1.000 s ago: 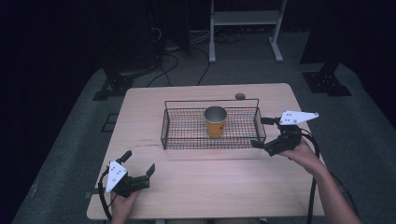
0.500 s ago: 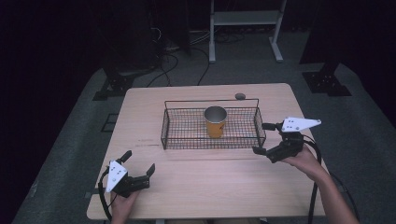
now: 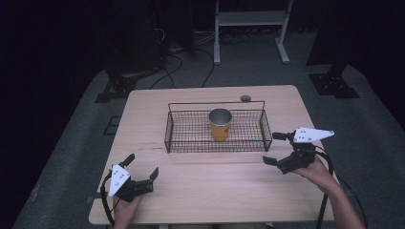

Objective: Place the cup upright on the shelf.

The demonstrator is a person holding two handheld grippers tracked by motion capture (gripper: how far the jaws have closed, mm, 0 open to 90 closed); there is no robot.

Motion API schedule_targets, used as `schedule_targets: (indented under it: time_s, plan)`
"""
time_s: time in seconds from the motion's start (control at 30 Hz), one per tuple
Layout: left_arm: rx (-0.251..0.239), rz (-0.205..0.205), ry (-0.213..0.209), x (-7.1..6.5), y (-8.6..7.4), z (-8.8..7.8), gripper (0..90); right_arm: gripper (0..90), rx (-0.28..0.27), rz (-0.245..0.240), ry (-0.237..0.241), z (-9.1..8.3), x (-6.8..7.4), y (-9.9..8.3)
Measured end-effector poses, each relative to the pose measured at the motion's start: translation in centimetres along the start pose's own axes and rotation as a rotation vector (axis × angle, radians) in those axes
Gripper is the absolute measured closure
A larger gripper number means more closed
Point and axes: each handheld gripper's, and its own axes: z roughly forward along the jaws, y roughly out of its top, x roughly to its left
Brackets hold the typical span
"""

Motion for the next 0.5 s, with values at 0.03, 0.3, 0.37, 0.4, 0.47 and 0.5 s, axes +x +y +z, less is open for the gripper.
schedule_targets:
  time_s: [0.03,0.3,0.37,0.4,0.47,0.5]
  plan:
    - [0.0,0.0,0.0,0.0,0.0,0.0,0.0,0.0,-0.002,0.0,0.0,0.0,0.0,-0.1]
    - [0.001,0.001,0.001,0.0,0.0,0.0,0.0,0.0,-0.005,0.011,0.002,-0.2,0.3,-0.9]
    - [0.001,0.001,0.001,0.0,0.0,0.0,0.0,0.0,-0.007,0.013,0.002,-0.3,0.5,-1.1]
    - [0.0,0.001,0.001,0.0,0.0,0.0,0.0,0.0,-0.007,0.015,0.002,-0.4,0.5,-1.2]
    - [0.0,0.0,0.001,0.0,0.0,0.0,0.0,0.0,-0.015,0.018,0.001,-0.6,0.7,-1.4]
    - [0.0,0.0,0.001,0.0,0.0,0.0,0.0,0.0,-0.017,0.019,0.001,-0.7,0.8,-1.5]
